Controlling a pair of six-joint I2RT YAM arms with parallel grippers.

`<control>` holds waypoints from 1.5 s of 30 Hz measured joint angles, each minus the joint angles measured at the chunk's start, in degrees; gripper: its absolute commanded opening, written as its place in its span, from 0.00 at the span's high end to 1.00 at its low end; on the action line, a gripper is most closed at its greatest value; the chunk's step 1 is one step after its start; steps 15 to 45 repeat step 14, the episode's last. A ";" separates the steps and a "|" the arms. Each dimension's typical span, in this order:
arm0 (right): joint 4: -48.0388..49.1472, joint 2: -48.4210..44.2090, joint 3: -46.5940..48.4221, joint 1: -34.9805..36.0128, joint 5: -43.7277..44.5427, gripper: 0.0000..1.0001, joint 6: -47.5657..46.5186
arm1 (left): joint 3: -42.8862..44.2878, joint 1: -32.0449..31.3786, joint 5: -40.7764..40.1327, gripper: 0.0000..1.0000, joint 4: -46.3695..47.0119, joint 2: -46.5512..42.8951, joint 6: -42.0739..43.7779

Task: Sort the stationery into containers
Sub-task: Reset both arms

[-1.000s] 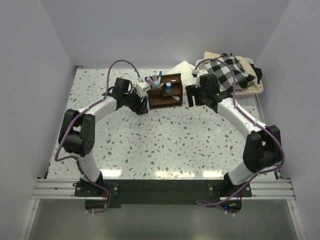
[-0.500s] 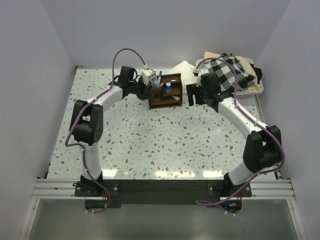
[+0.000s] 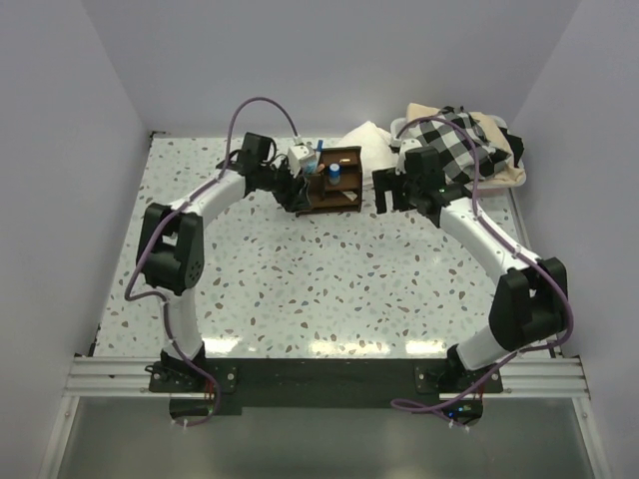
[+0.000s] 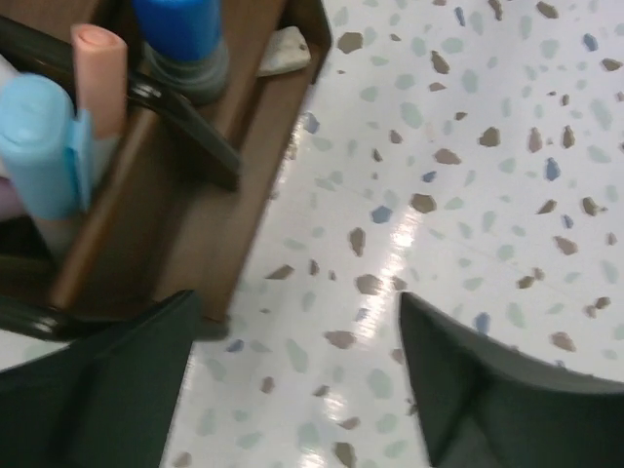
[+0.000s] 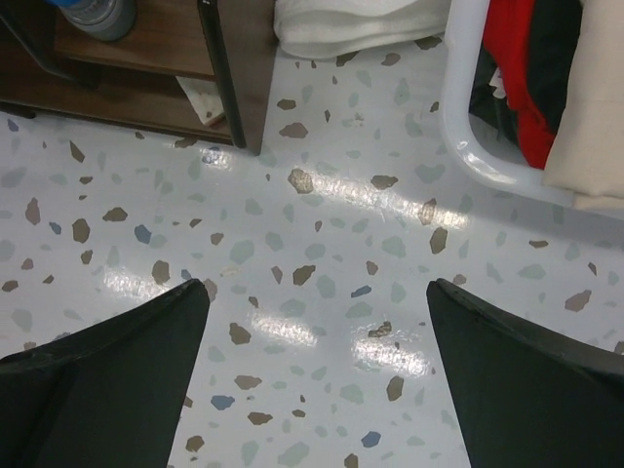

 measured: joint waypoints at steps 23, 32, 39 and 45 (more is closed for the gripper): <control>-0.81 -2.47 -3.26 0.00 4.90 0.01 3.02 | -13.90 -1.11 -11.32 0.00 -1.18 -18.99 -0.39; -0.81 -2.47 -3.26 0.00 4.90 0.01 3.02 | -13.90 -1.11 -11.32 0.00 -1.18 -18.99 -0.39; -0.81 -2.47 -3.26 0.00 4.90 0.01 3.02 | -13.90 -1.11 -11.32 0.00 -1.18 -18.99 -0.39; -0.81 -2.47 -3.26 0.00 4.90 0.01 3.02 | -13.90 -1.11 -11.32 0.00 -1.18 -18.99 -0.39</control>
